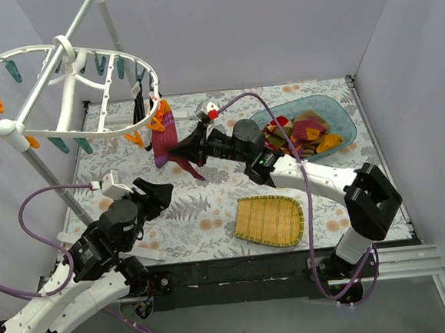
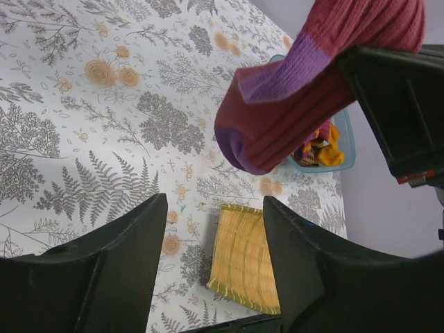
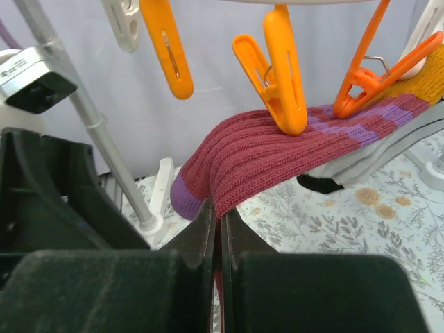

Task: Remove the socks clipped to the hanger
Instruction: Remove the sock from the hanger.

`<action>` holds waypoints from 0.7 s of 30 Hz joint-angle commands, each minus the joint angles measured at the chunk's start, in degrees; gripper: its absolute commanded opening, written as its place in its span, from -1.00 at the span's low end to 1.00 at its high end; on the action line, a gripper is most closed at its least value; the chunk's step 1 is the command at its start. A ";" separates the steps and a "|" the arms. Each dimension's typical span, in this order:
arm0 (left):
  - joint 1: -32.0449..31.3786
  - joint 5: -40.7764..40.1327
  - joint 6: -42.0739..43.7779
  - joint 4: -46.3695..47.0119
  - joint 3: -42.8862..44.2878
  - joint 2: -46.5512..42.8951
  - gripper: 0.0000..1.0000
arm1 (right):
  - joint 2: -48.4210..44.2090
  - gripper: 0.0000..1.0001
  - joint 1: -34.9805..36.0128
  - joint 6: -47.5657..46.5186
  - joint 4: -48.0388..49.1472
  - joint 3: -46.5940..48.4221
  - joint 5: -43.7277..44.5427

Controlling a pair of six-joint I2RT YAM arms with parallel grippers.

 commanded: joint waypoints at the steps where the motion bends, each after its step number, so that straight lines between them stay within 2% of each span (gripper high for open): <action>1: -0.01 1.12 3.39 4.41 -1.20 -1.17 0.16 | -4.84 -0.97 2.55 -2.10 -5.09 -1.05 0.32; 5: -0.01 0.69 4.28 6.17 -1.20 -0.47 0.21 | -6.69 -0.97 5.01 -2.98 -8.17 -1.49 0.84; 13: -0.01 2.62 5.86 11.00 -2.77 1.64 0.26 | -7.66 -0.97 6.33 1.23 -10.54 -0.88 1.02; 21: 0.08 5.08 6.39 14.96 -5.15 1.73 0.43 | -4.76 -0.97 7.65 4.75 -12.39 2.90 3.39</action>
